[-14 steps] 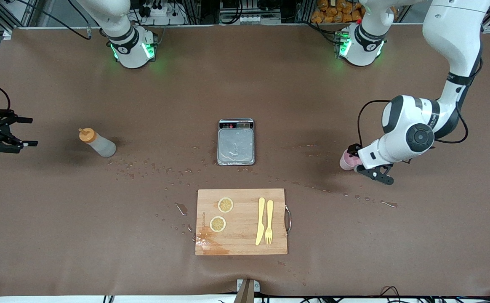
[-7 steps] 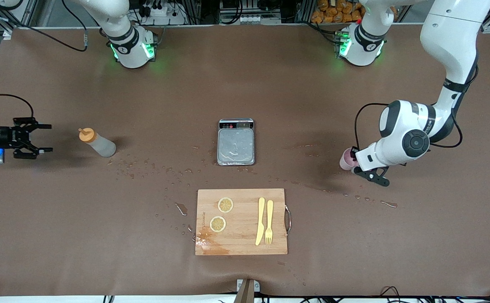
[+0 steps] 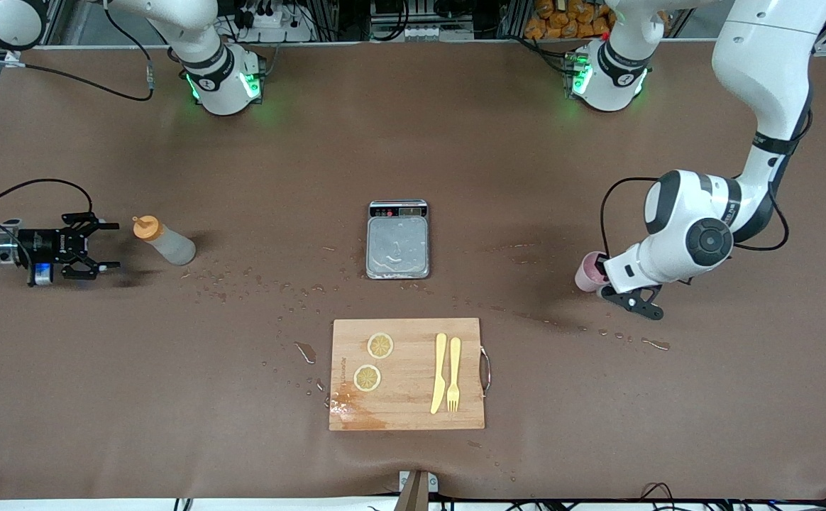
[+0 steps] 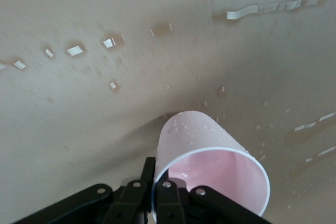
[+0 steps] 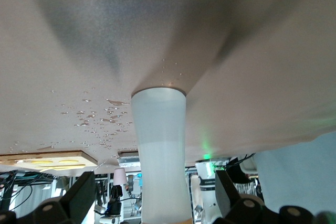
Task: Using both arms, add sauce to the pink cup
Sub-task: 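Lift the pink cup with the left gripper while the right gripper lifts the bottle, then place the pink cup on the scale and open the left gripper, then retract the left gripper while the right gripper carries the bottle over the cup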
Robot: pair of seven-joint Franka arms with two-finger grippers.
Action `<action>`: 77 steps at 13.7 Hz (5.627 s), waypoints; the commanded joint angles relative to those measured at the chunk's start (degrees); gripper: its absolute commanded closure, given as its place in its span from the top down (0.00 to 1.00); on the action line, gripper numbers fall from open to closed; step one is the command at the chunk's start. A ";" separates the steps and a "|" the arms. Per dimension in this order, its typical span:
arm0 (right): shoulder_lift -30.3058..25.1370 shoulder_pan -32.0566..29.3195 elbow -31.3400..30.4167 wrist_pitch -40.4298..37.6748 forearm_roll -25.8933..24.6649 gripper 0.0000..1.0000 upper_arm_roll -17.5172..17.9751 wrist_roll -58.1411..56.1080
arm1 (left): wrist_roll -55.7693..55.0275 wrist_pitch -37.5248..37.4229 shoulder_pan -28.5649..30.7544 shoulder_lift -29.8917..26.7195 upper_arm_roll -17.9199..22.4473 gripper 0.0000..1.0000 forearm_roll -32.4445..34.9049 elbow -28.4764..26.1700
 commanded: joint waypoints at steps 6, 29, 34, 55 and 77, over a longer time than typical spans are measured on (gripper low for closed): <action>1.77 0.55 -2.75 -0.69 3.68 1.00 0.95 1.96 | -10.92 -9.75 -0.07 -2.89 -4.97 0.00 0.70 9.58; 1.24 5.38 -7.76 4.23 6.06 0.54 1.04 1.44 | -58.05 -13.89 -29.50 15.04 -8.77 0.00 -2.64 31.56; 0.72 5.47 -7.24 3.18 6.24 0.54 1.13 2.40 | -58.68 -9.49 -32.14 17.33 -8.33 0.00 -2.64 31.65; -18.00 19.44 -4.34 6.60 -4.39 0.54 0.86 29.36 | -57.98 -10.97 -23.29 4.08 -8.07 1.00 -1.76 31.21; -21.62 58.54 3.03 10.40 -37.86 0.54 1.21 92.29 | -15.18 -37.06 -7.89 -28.28 7.39 1.00 -1.23 16.00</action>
